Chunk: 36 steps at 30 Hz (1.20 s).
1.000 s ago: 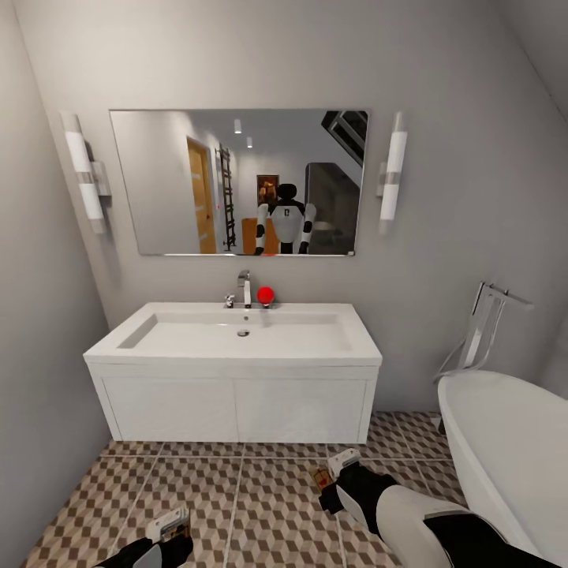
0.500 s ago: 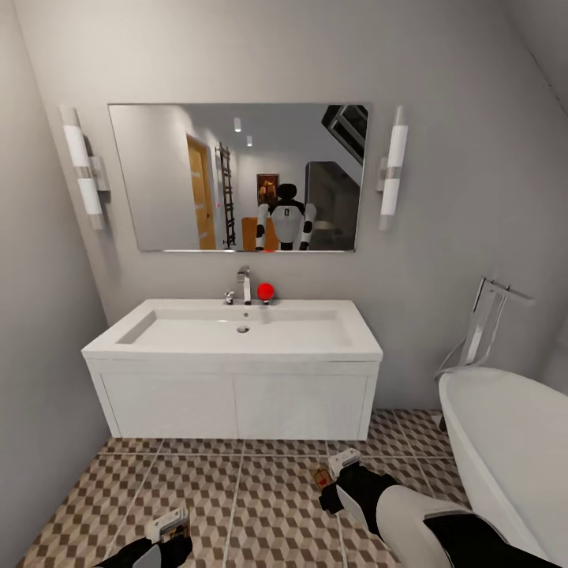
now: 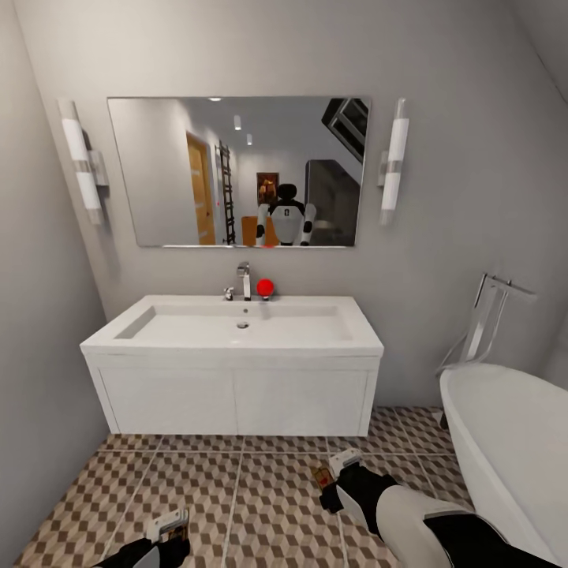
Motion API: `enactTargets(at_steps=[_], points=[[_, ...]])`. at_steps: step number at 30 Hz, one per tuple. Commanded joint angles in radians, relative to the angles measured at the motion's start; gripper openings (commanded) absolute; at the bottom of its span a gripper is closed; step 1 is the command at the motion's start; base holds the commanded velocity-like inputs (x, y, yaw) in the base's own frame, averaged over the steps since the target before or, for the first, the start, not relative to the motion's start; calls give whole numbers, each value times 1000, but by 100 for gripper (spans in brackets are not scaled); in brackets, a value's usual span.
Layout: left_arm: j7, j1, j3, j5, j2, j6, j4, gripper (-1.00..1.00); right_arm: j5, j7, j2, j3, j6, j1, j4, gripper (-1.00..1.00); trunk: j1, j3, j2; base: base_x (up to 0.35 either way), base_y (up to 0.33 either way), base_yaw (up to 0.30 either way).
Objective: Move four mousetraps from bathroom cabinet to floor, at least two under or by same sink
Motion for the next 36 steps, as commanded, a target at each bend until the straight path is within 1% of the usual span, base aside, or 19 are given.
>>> enactTargets(at_steps=[1,5,6,8,9,11,12,14,16,20,27,32,36], points=[[3,0,7,-12,1,5,-2,-100,1,-6,0,1,-1,-1,2,-100,4,-4,-8,0,0,0],[3,0,7,-17,2,4,-3,-100,-17,-6,0,-1,-6,-1,2,-100,19,-17,-36,0,0,0],[3,0,8,-18,3,4,-2,-100,-34,-6,-6,-1,-8,-1,2,-100,23,-20,-43,0,0,0],[3,0,8,-19,3,4,-3,-100,-55,-6,-16,-2,-11,-1,2,-100,31,-26,-57,0,0,0],[3,0,8,-19,3,4,-3,-100,-78,-6,-26,-2,-19,-1,2,-100,35,-29,-64,0,0,0],[4,0,8,-20,4,4,-3,-100,-99,-6,-36,-2,-28,-1,2,-100,42,-36,-78,0,0,0],[4,0,8,-20,4,4,-3,-100,-116,-6,-47,-2,-40,-1,2,-100,46,-39,-85,0,0,0],[4,0,8,-20,4,4,-3,-100,-131,-6,-61,-2,-56,-1,2,-100,54,-45,-99,0,0,0],[5,0,8,-20,4,4,-3,-100,-139,-6,-69,-2,-66,-1,3,-100,61,-51,-113,0,0,0],[5,0,7,-20,6,4,-3,-100,-145,-7,-74,-2,-75,4,3,-100,77,-64,-141,0,0,0],[6,0,7,-20,12,1,-3,-100,-147,-6,-77,-2,-80,19,3,-100,104,-86,-190,0,0,0],[11,0,8,-20,16,-17,-3,-100,-147,-6,-76,-2,-109,23,3,-100,123,-101,-225,0,0,0],[27,0,8,-19,19,-34,-3,-100,-147,-7,-74,-2,-130,27,3,-100,138,-114,-253,0,0,0]])
